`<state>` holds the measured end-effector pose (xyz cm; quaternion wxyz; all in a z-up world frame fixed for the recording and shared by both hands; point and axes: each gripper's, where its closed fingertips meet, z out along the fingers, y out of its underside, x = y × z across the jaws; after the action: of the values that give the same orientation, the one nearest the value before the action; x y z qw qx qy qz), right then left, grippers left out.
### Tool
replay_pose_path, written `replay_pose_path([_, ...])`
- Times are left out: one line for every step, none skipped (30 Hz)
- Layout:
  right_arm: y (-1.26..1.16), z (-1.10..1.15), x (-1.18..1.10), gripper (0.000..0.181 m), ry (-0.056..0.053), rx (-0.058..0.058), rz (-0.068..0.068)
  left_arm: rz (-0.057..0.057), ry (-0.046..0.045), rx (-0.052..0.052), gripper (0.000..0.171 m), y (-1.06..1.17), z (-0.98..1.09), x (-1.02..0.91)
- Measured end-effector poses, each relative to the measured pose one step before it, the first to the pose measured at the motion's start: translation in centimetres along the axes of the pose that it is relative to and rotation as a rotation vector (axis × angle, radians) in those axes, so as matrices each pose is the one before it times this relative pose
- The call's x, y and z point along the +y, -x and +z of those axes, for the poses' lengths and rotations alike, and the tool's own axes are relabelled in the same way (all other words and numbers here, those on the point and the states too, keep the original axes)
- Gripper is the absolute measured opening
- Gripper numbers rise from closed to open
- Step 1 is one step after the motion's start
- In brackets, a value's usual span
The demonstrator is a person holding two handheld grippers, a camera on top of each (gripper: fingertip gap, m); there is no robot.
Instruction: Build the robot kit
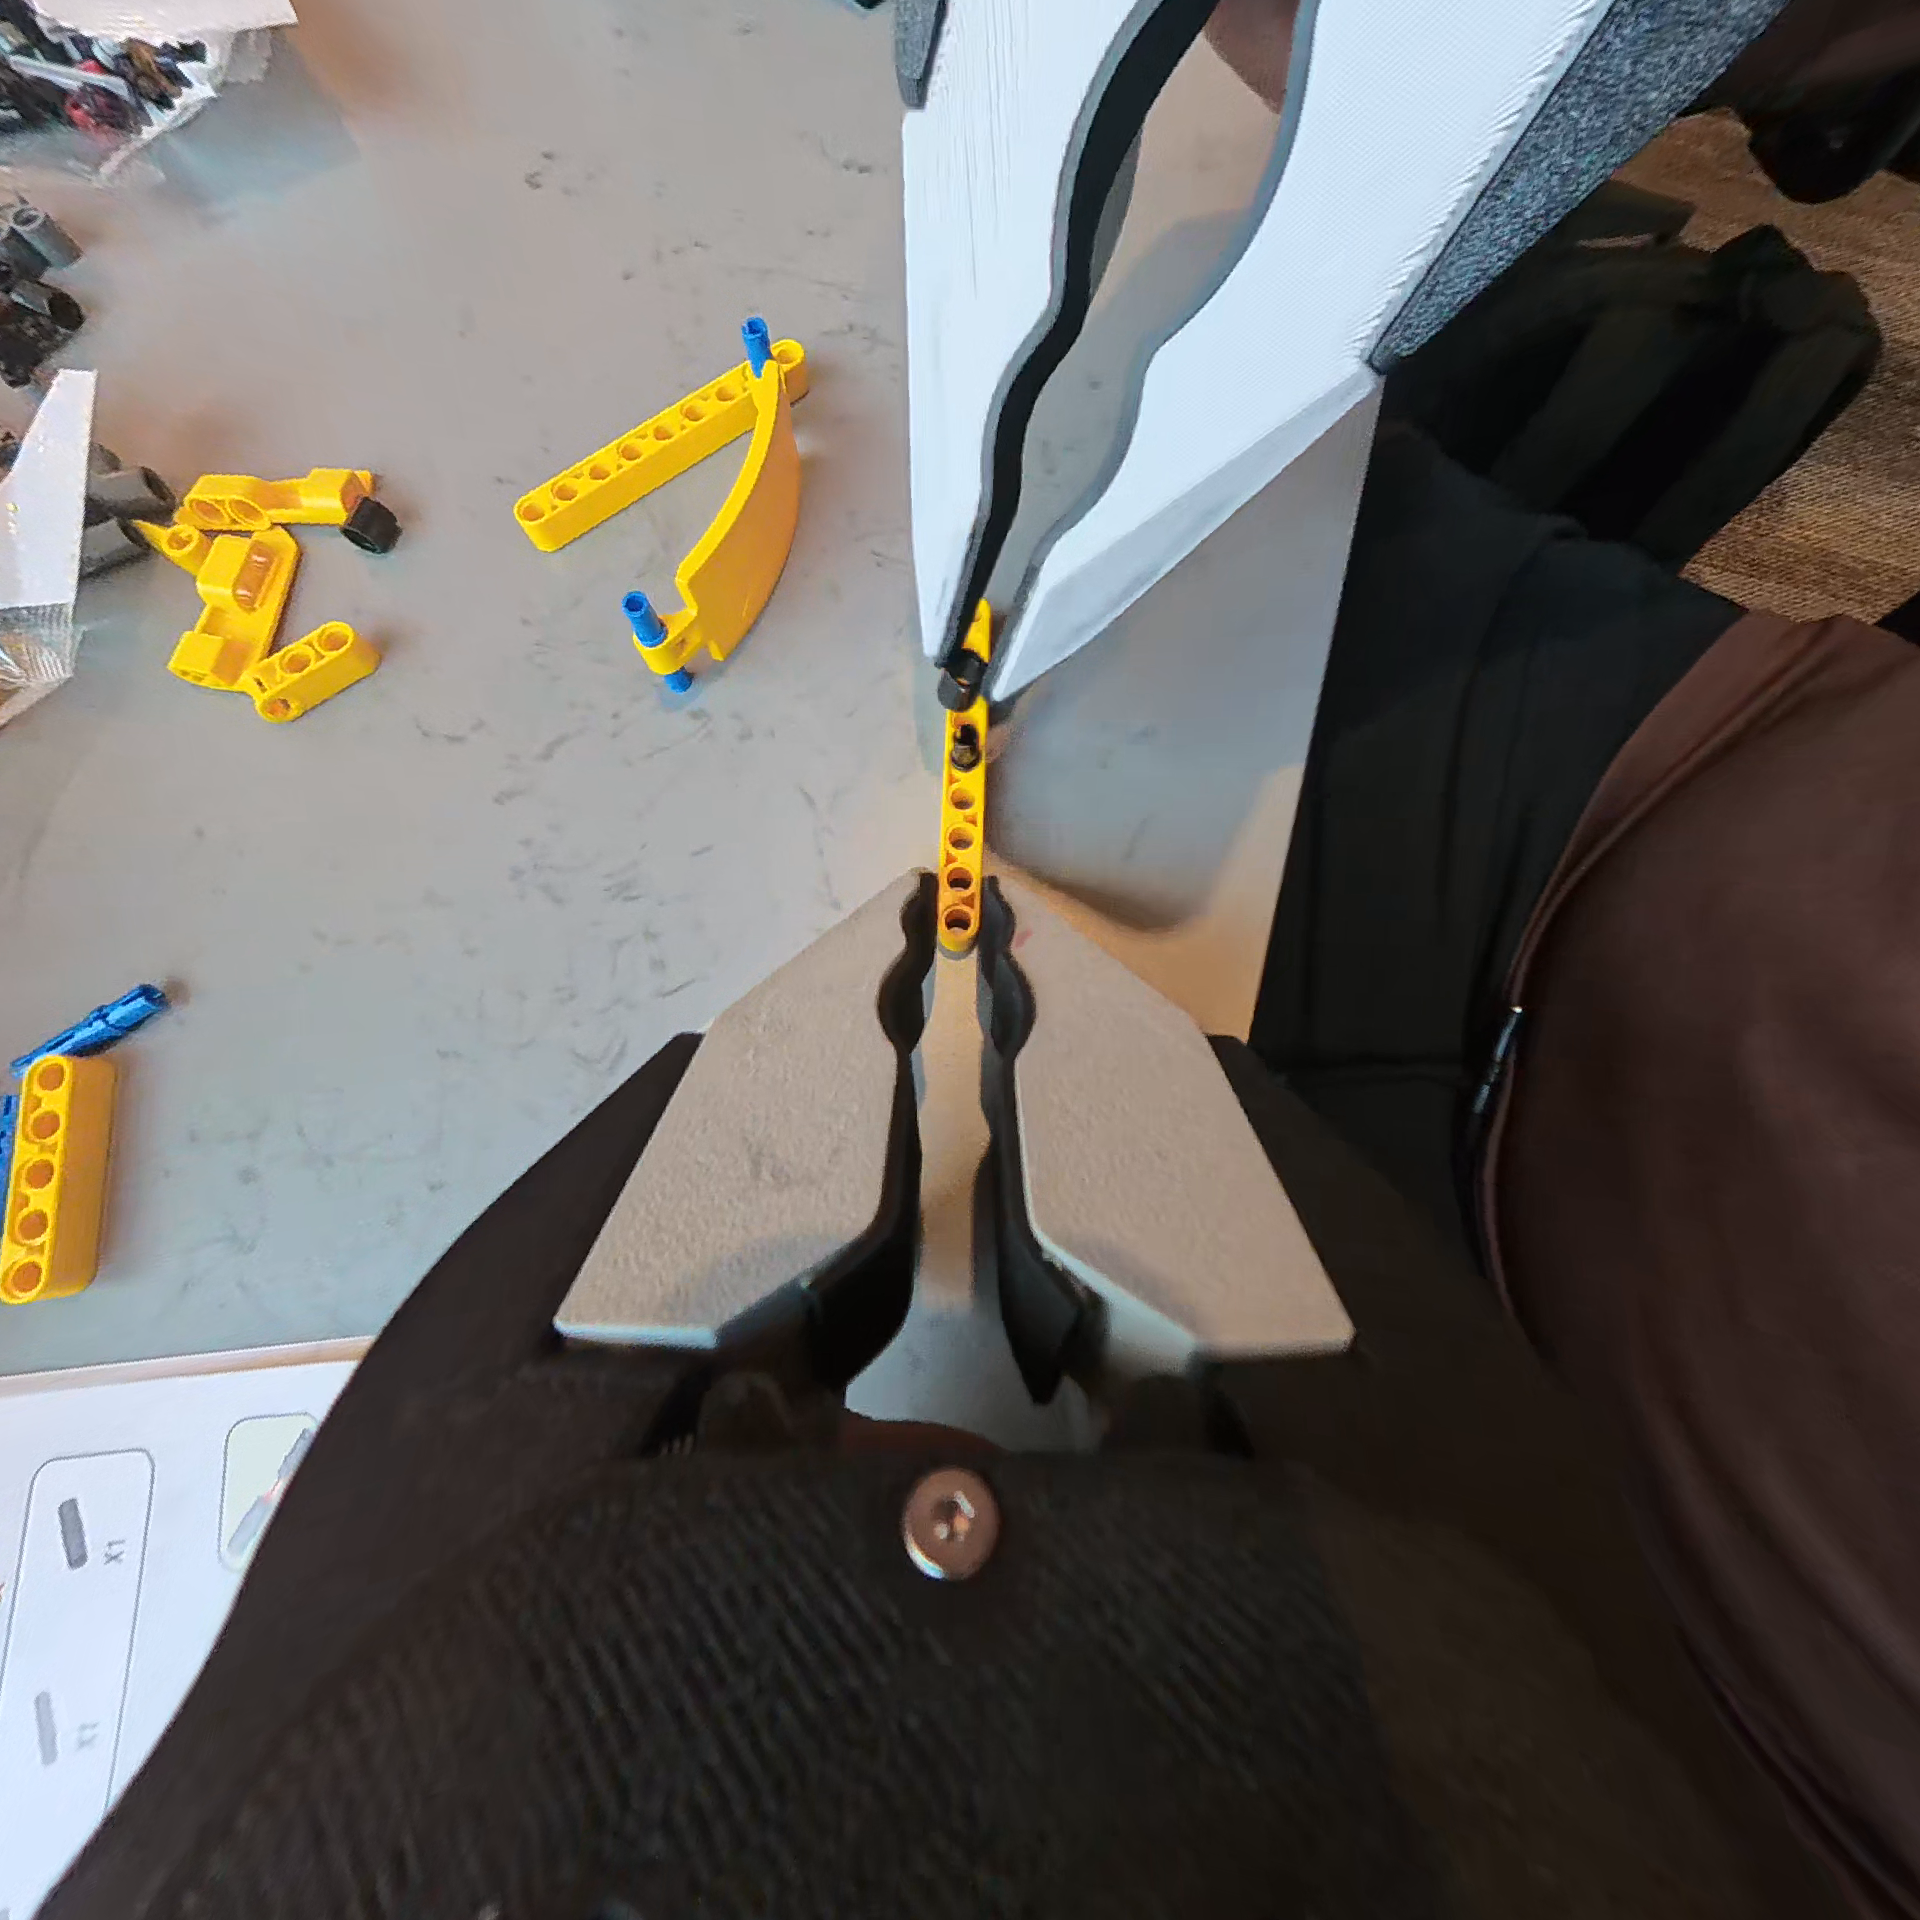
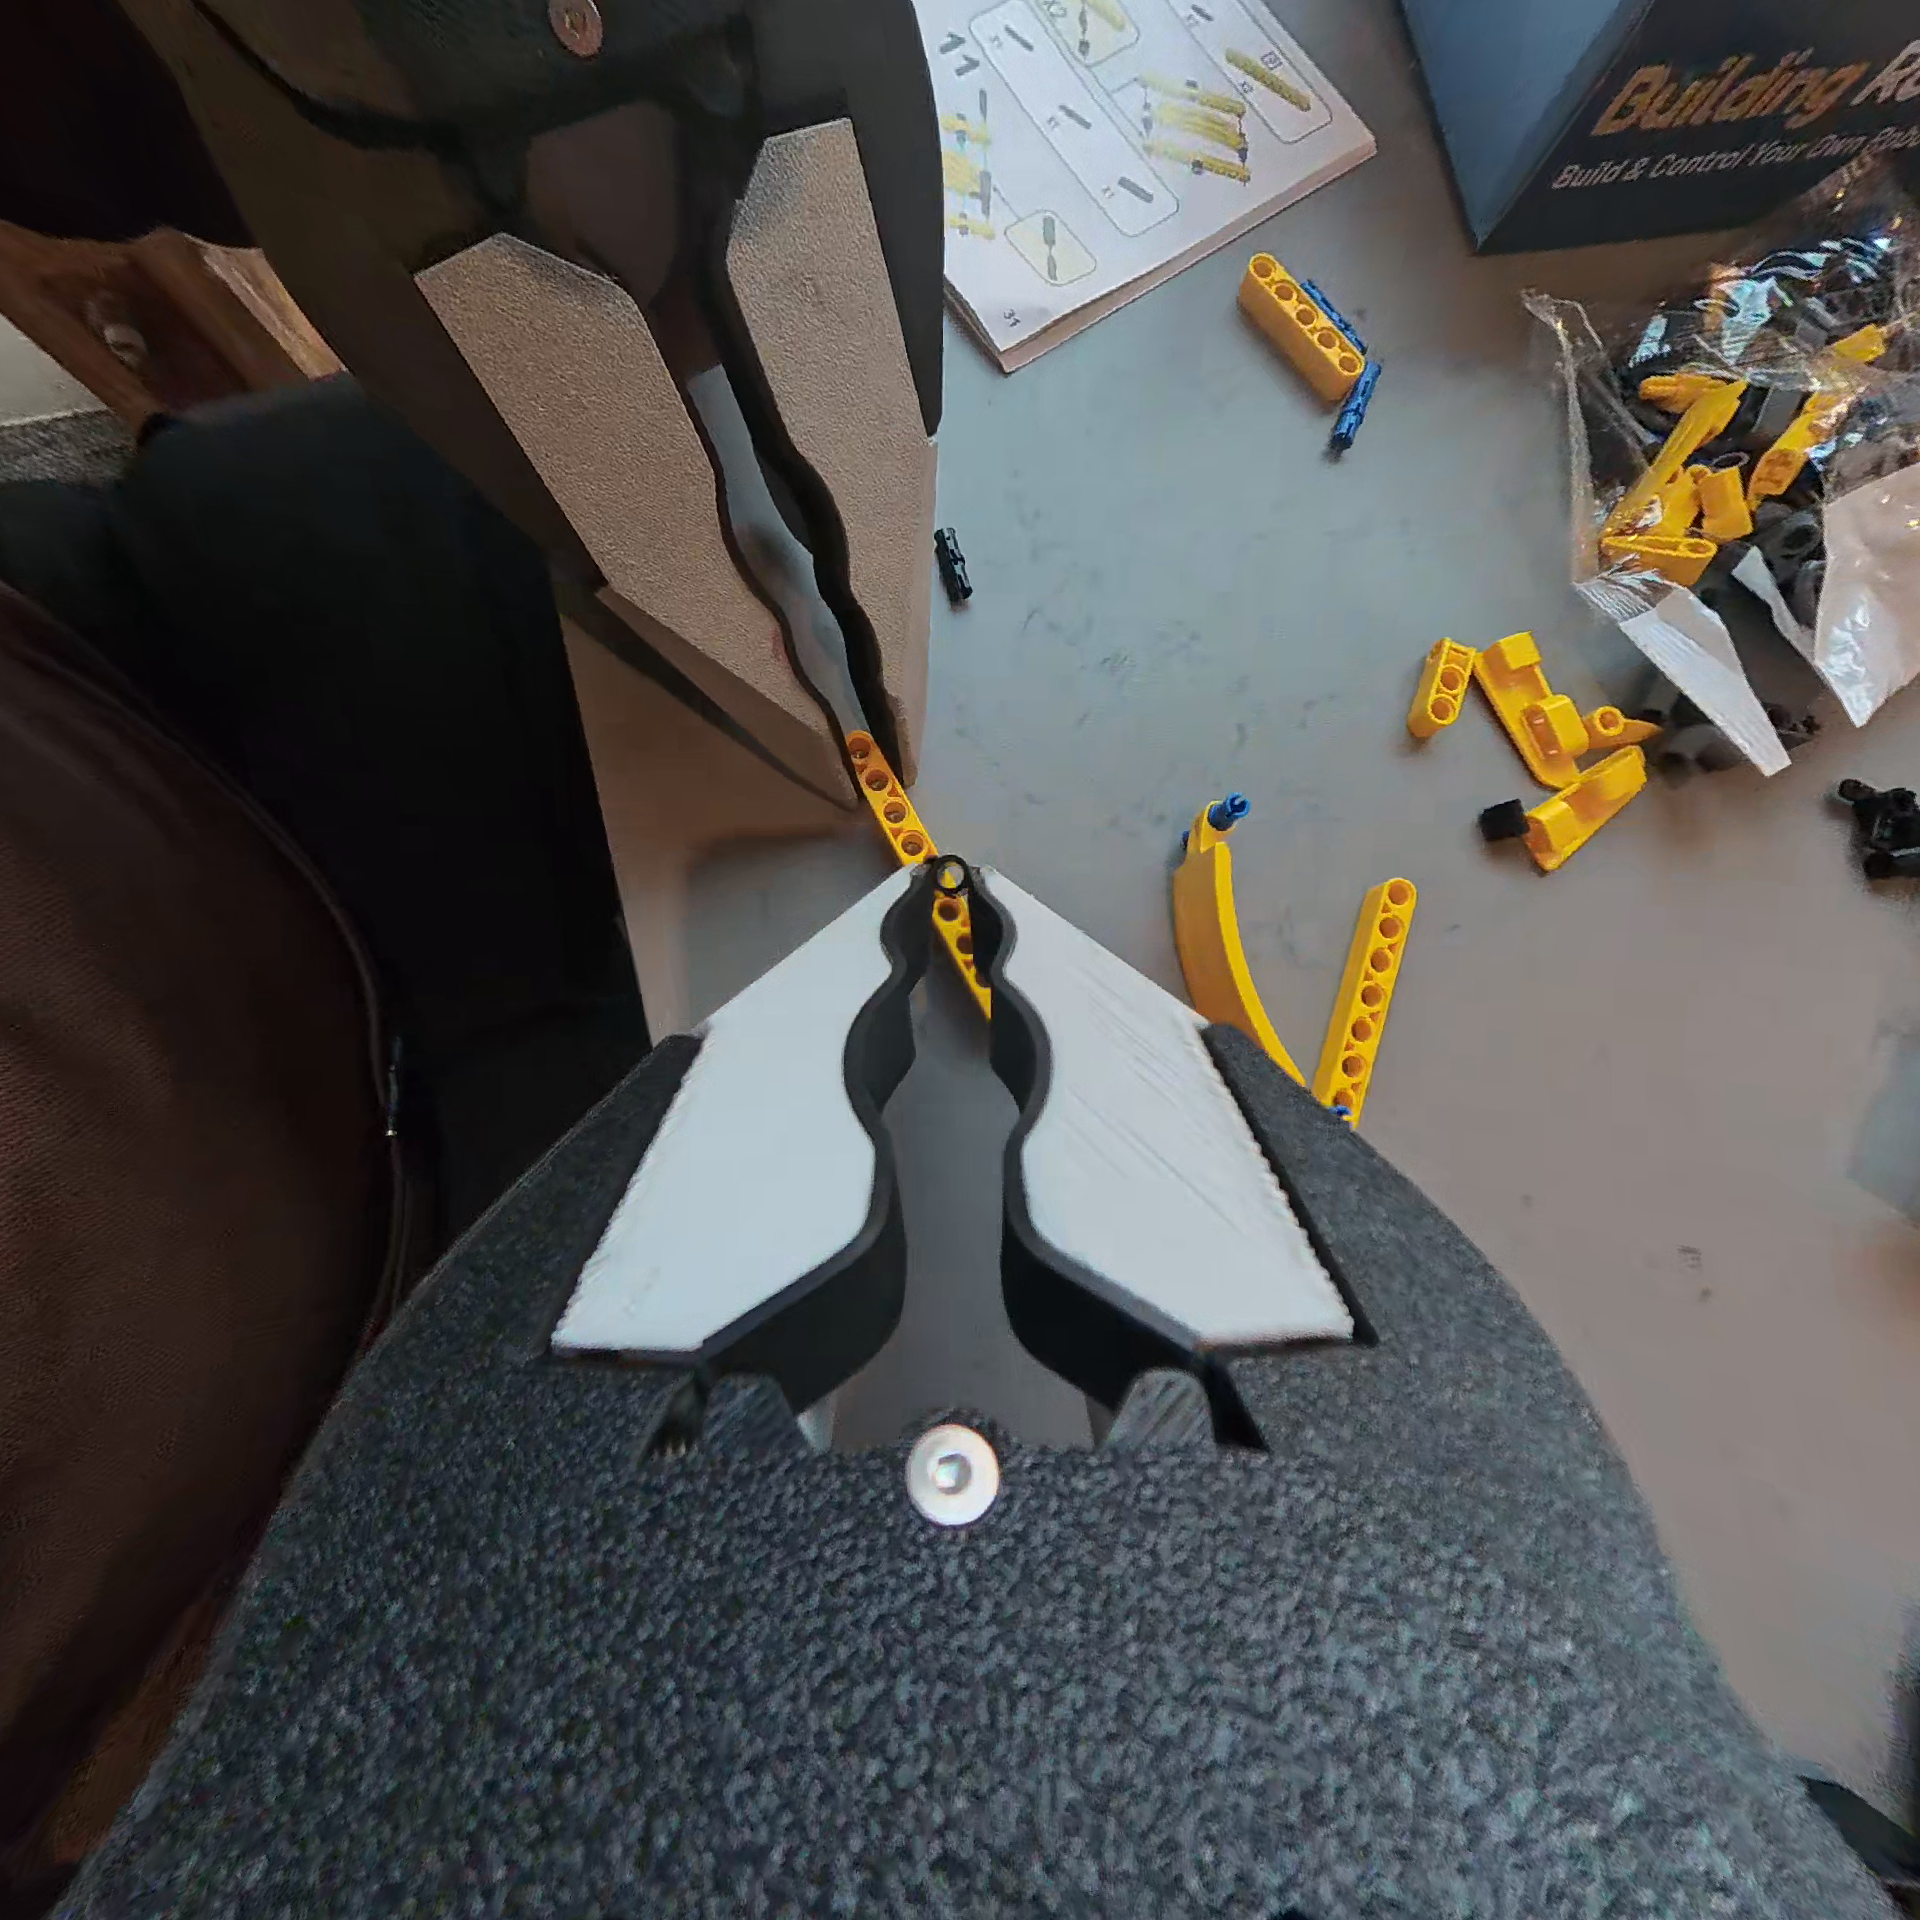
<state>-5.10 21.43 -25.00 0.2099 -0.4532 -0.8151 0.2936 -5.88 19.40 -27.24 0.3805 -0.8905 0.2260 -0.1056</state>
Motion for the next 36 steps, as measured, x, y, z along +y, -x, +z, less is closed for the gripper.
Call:
replay_pose_path([0.052,0.05,0.064,0.006,0.0039,-0.0059,0.0037,-0.0014,-0.00006,0.0013,0.004,0.003,-0.004,0.003])
replay_pose_path([0.042,0.054,0.016,0.006,0.001,-0.0008,-0.0028,-0.0001,0.00002,0.0002,0.004,-0.004,0.0,0.0])
replay_pose_path([0.11,0.057,0.01,0.006,0.0037,-0.0033,-0.0039,-0.0002,0.00002,0.0,0.004,0.007,-0.004,0.003])
replay_pose_path([0.09,0.064,-0.023,0.006,0.0025,-0.001,-0.0044,-0.001,0.00002,0.0003,0.004,0.002,0.003,-0.003])
replay_pose_path([0.076,0.082,-0.037,0.006,0.0033,-0.0011,-0.0036,-0.0004,-0.00001,0.0002,0.004,0.004,-0.004,0.003])
replay_pose_path([0.003,0.082,0.01,0.006,0.0054,0.0014,-0.0028,-0.0006,0.00007,0.0002,0.004,0.002,-0.004,0.004])
replay_pose_path([-0.03,0.091,0.04,0.006,0.0067,0.0013,-0.0029,-0.0002,-0.00008,0.0,0.004,-0.002,0.001,-0.001])
replay_pose_path([0.031,0.048,-0.018,0.006,0.0034,-0.0037,0.0019,-0.0002,0.00003,0.0001,0.004,-0.003,0.0,0.0])
replay_pose_path([0.058,0.057,0.045,0.006,0.0082,-0.0061,0.0017,0.0003,0.00003,-0.0001,0.004,0.004,0.0,0.0])
replay_pose_path([0.009,0.055,0.033,0.006,0.0071,-0.0004,-0.003,0.0,-0.00001,0.0001,0.004,-0.001,0.0,0.0])
replay_pose_path([-0.004,0.031,-0.011,0.006,0.0061,0.0009,-0.0048,-0.0005,0.00003,0.0004,0.004,0.0,-0.004,0.004])
replay_pose_path([-0.009,0.022,-0.014,0.006,0.0069,0.0017,-0.0062,0.0003,0.00007,-0.0001,0.004,-0.002,-0.007,0.007])
replay_pose_path([-0.02,0.012,-0.029,0.006,0.0073,0.0002,-0.0046,0.0011,-0.00001,-0.0006,0.004,-0.006,0.001,0.0])
replay_pose_path([-0.018,0.027,-0.04,0.006,0.0078,-0.0024,-0.002,0.0019,0.00005,-0.0011,0.004,-0.007,-0.002,0.003])
replay_pose_path([-0.008,0.033,-0.046,0.006,0.0079,-0.0039,-0.0008,0.0033,0.00007,-0.0014,0.004,-0.016,-0.001,0.003])
replay_pose_path([0.016,0.053,-0.027,0.006,0.0098,-0.008,0.0017,0.003,0.00006,-0.001,0.004,-0.009,0.001,0.0])
replay_pose_path([0.004,0.035,-0.018,0.006,0.0137,-0.011,0.0031,0.0025,0.00007,-0.0011,0.004,-0.017,-0.005,0.006])
replay_pose_path([-0.016,0.038,0.005,0.006,0.0172,-0.0135,0.0025,0.0028,0.00005,-0.0016,0.005,-0.002,0.001,0.0])
replay_pose_path([-0.003,0.059,0.006,0.006,0.0205,-0.0155,-0.0003,0.0035,-0.00004,-0.0013,0.005,-0.024,0.003,-0.002])
replay_pose_path([-0.001,0.067,0.017,0.006,0.0219,-0.0169,-0.0038,0.0021,0.0001,-0.0011,0.005,-0.006,-0.003,0.003])
replay_pose_path([0.006,0.031,0.007,0.006,0.0186,-0.0173,-0.0054,0.0001,-0.00005,-0.0002,0.004,0.003,0.0,-0.001])
replay_pose_path([0.008,-0.017,0.024,0.006,0.014,-0.0141,-0.0059,-0.0011,-0.00011,0.0008,0.004,-0.002,0.001,0.012])
replay_pose_path([0.018,-0.04,0.046,0.006,0.0088,-0.0065,-0.0111,-0.0018,-0.00037,0.0018,0.005,-0.006,0.014,-0.017])
replay_pose_path([0.003,-0.049,0.026,0.006,0.0019,0.0013,-0.0149,-0.0022,-0.00027,0.0011,0.004,0.01,-0.006,0.003])
replay_pose_path([0.011,-0.045,0.028,0.006,-0.0035,0.0033,-0.0084,-0.0016,-0.00007,0.0005,0.005,0.003,0.0,0.0])
replay_pose_path([0.005,-0.035,0.026,0.005,-0.0071,0.0019,0.0021,-0.0002,-0.00008,-0.0002,0.005,0.001,0.001,-0.001])
replay_pose_path([0.004,-0.02,0.013,0.005,-0.0101,0.0001,0.0082,0.0008,-0.00004,-0.0003,0.005,-0.004,-0.002,0.002])
replay_pose_path([0.005,0.003,-0.009,0.005,-0.0102,0.0005,0.0087,-0.0006,-0.00006,0.0004,0.005,-0.002,-0.003,0.002])
replay_pose_path([-0.007,0.001,0.0,0.005,-0.0067,0.002,0.0061,-0.0016,-0.00011,0.0012,0.005,0.003,-0.004,0.002])
replay_pose_path([0.056,-0.025,0.036,0.006,-0.0007,0.0016,0.0001,-0.0004,-0.00017,0.003,0.005,-0.031,0.011,0.002])
replay_pose_path([0.057,-0.065,0.053,0.006,0.0037,0.0035,-0.0048,0.0002,-0.0004,0.0026,0.005,-0.035,0.003,-0.006])
replay_pose_path([-0.011,-0.062,0.027,0.006,0.0035,0.0082,-0.0065,-0.0012,0.00004,0.0016,0.005,-0.008,-0.001,0.001])
replay_pose_path([0.004,-0.008,0.034,0.006,0.004,0.0066,-0.0063,-0.001,0.00016,0.0006,0.005,0.002,-0.008,0.009])
replay_pose_path([0.005,0.01,0.027,0.006,0.0042,0.0018,-0.005,0.0009,-0.00008,-0.0005,0.005,-0.001,-0.002,0.002])
replay_pose_path([-0.008,-0.001,0.098,0.006,0.0081,-0.0012,-0.0046,0.001,0.00015,-0.0008,0.005,-0.003,0.0,0.002])
replay_pose_path([-0.028,-0.016,0.127,0.006,0.0077,-0.0037,-0.0006,-0.0001,-0.00003,-0.0006,0.005,0.003,-0.013,-0.002])
